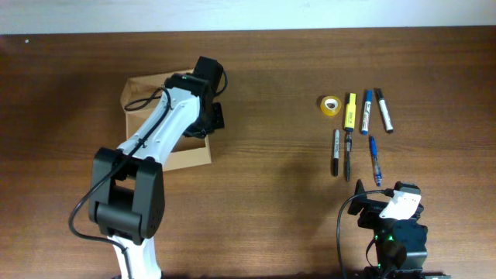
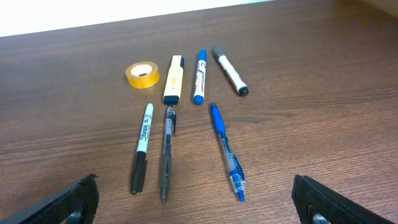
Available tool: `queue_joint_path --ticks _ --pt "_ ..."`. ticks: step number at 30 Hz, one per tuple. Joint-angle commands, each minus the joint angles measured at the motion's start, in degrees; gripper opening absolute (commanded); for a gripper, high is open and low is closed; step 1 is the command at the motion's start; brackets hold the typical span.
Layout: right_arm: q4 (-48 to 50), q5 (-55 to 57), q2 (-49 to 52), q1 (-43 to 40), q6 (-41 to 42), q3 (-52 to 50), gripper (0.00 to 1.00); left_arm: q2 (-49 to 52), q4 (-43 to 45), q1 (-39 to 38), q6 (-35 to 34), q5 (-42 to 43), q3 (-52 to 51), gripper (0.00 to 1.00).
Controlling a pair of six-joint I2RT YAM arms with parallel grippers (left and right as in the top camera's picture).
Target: Pack container
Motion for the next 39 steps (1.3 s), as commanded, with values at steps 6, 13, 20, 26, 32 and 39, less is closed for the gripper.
queue_joint_path --ticks 6,13,20,26,32,39 --pt "0.0 0.7 -0.6 -0.4 0.2 -0.4 0.99 0.3 -13.6 -6.4 -5.6 -2.6 22.9 0.01" --pt "0.0 0.7 -0.6 -0.4 0.2 -0.4 0.99 0.3 -19.7 -16.8 -15.9 -5.6 33.1 0.02" --pt "0.0 0.7 -0.6 -0.4 0.2 -0.4 0.99 3.5 -14.6 -26.5 -19.2 -12.0 33.1 0.02" --pt "0.0 0.7 -0.6 -0.4 0.2 -0.4 0.99 9.1 -8.7 -27.8 -16.5 -9.9 33.1 0.02" --pt "0.0 0.7 -0.6 -0.4 0.2 -0.4 0.99 15.6 -5.9 -27.6 -14.1 -8.9 33.1 0.02" --pt "0.0 0.7 -0.6 -0.4 0.2 -0.4 0.99 20.1 -5.0 -27.6 -14.1 -6.4 33.1 0.02"
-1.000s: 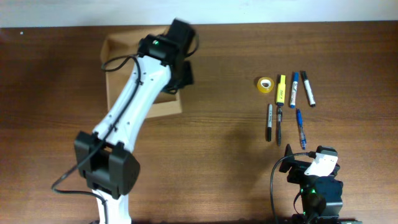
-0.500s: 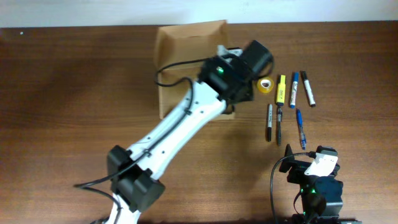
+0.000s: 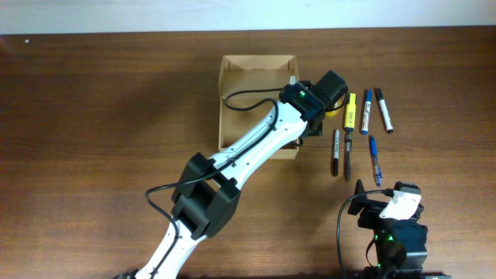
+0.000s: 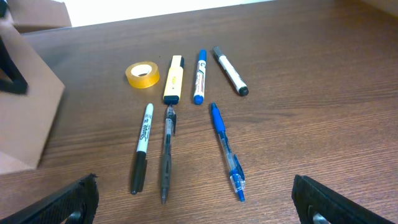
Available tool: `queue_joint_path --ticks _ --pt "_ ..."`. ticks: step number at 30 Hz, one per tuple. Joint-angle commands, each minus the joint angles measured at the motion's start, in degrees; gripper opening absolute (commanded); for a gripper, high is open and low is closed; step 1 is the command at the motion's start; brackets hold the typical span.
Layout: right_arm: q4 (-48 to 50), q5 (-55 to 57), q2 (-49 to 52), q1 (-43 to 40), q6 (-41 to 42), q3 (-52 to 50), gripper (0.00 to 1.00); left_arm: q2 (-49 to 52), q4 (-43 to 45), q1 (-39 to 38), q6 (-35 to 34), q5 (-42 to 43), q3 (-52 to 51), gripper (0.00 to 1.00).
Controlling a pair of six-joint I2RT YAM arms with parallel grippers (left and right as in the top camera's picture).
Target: Pack container
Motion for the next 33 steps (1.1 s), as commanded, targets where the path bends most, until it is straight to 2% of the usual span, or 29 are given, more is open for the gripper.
queue_joint_path --ticks 1,4,6,7,9,11,12,16,23,27,33 --pt "0.0 0.7 -0.6 -0.4 0.2 -0.4 0.99 1.2 0.2 0.2 1.2 1.0 0.6 0.01" --pt "0.0 0.7 -0.6 -0.4 0.2 -0.4 0.99 1.7 0.6 0.2 1.2 1.1 0.6 0.04" --pt "0.0 0.7 -0.6 -0.4 0.2 -0.4 0.99 1.7 1.1 0.2 1.2 1.0 0.6 0.23" --pt "0.0 0.7 -0.6 -0.4 0.2 -0.4 1.00 1.7 1.5 0.2 1.2 1.0 0.6 0.29" --pt "0.0 0.7 -0.6 -0.4 0.2 -0.4 0.99 1.7 1.7 0.2 1.2 1.0 1.0 0.32" --pt "0.0 0.7 -0.6 -0.4 0.2 -0.4 0.99 1.7 1.6 0.4 1.3 1.0 1.5 0.46" --pt "0.0 0.7 -0.6 -0.4 0.2 -0.4 0.99 1.7 1.6 0.5 2.0 1.0 1.9 0.50" --pt "0.0 0.7 -0.6 -0.4 0.2 -0.4 0.99 1.7 -0.8 1.1 5.0 0.7 6.1 0.53" --pt "0.0 0.7 -0.6 -0.4 0.2 -0.4 0.99 1.7 -9.6 2.2 8.2 -4.3 21.8 0.59" --pt "0.0 0.7 -0.6 -0.4 0.2 -0.4 0.99 1.7 -16.4 3.6 9.5 -8.4 32.3 0.65" --pt "0.0 0.7 -0.6 -0.4 0.2 -0.4 0.99 1.7 -29.4 9.7 11.6 -10.2 47.1 0.66"
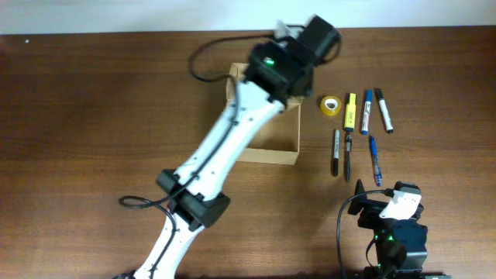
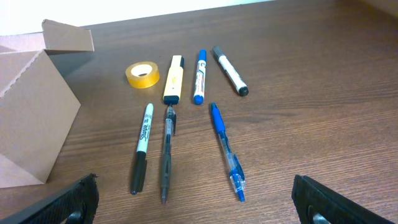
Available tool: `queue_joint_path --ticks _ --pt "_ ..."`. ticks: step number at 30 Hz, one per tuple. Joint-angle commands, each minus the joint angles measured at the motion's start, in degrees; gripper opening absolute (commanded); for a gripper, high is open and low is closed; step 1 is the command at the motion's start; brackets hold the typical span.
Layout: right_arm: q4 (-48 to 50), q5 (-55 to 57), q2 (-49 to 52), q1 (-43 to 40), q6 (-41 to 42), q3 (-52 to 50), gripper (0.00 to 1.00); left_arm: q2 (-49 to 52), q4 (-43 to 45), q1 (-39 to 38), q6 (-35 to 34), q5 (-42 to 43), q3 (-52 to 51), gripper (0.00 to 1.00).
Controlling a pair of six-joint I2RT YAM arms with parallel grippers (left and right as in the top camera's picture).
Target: Pack container
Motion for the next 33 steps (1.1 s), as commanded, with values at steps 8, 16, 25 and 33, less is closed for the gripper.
queue_joint_path --ticks 8,16,25,33 --pt "0.0 0.7 -0.6 -0.4 0.2 -0.4 0.99 -5.5 -6.8 14.3 10.4 -1.7 10.6 0.66" --pt "0.0 0.7 -0.6 -0.4 0.2 -0.4 0.99 -21.1 -6.7 24.3 16.8 -7.6 8.1 0.66" --pt "-0.5 -2.7 -0.6 -0.3 0.3 -0.4 0.99 -42.9 -6.7 42.4 16.2 -2.0 -19.3 0.67" --pt "5.3 -22.2 -0.6 -0.4 3.6 0.5 0.99 -44.6 -4.3 49.5 17.0 4.8 -50.7 0.76"
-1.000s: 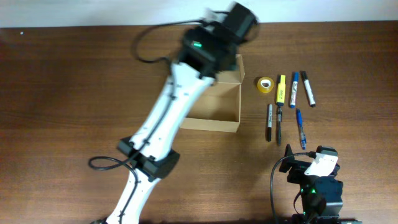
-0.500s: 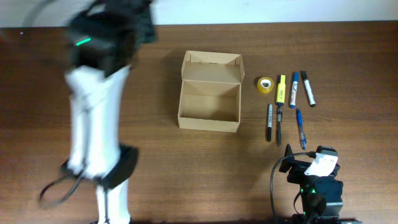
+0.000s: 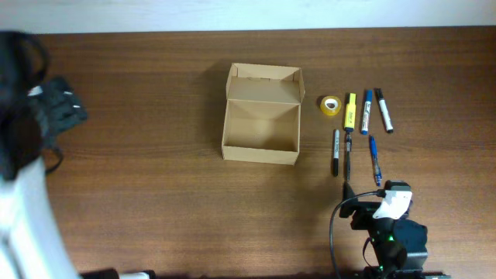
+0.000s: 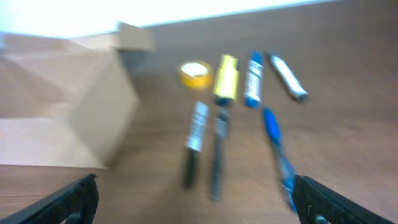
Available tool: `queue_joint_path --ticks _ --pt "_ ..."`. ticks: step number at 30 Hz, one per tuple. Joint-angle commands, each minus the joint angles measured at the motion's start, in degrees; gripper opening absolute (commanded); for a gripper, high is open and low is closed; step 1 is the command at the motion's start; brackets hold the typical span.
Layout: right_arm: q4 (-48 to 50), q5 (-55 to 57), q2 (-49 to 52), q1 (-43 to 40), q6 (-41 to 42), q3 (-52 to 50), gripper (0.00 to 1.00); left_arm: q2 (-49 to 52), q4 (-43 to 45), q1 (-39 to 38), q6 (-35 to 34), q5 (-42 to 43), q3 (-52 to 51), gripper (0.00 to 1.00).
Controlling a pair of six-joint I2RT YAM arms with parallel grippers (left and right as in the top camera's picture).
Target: Pack container
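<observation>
An open, empty cardboard box (image 3: 261, 128) stands mid-table with its lid flap folded back; its side wall fills the left of the blurred right wrist view (image 4: 68, 118). Right of it lie a yellow tape roll (image 3: 331, 105), a yellow highlighter (image 3: 349, 111), a blue marker (image 3: 366, 111), a white marker (image 3: 384, 110), a black-capped marker (image 3: 335, 151), a dark pen (image 3: 348, 155) and a blue pen (image 3: 374, 160). My right gripper (image 4: 196, 205) is open just short of the pens, holding nothing. My left gripper (image 3: 62, 112) is a dark blur at the far left.
My left arm (image 3: 19, 209) shows as a large white blur along the left edge of the overhead view. The table's back edge runs just behind the box and the markers.
My left arm has left the back of the box and is now at the far left. The right wrist view has shifted and blurred, so my right arm has moved a little.
The box first stood at the left of the table with my left gripper on it. Then it stood beside the pens, my gripper at its right side. Then the gripper was at its back flap. Now the box stands alone, open.
</observation>
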Motion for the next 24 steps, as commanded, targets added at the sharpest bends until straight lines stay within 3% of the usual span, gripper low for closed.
queue_joint_path --ticks 1,4,7,8,11,16,24 --pt "3.8 -9.9 -0.6 -0.4 5.1 0.6 0.99 2.3 2.7 1.0 2.3 4.7 -11.3 0.76" --pt "4.9 -11.8 -0.6 -0.4 8.9 1.9 0.99 2.3 9.0 1.0 5.3 6.3 -20.0 0.77" --pt "4.5 -12.5 0.7 -0.4 8.9 5.0 0.99 2.3 14.3 1.0 5.8 6.4 -26.8 0.86" --pt "4.4 -12.3 1.7 -0.4 8.9 6.6 0.99 2.3 15.7 1.0 5.8 6.3 -28.7 0.94" --pt "3.5 -11.6 8.0 -0.4 8.0 13.2 0.99 2.3 18.7 1.0 5.8 6.3 -33.2 1.00" --pt "-7.5 -11.4 28.7 -0.4 1.9 30.7 0.99 2.3 20.2 1.0 5.8 6.3 -37.3 1.00" --pt "-28.2 -13.0 65.3 -0.3 -4.7 69.1 0.99 2.3 20.2 1.0 5.8 6.3 -37.7 1.00"
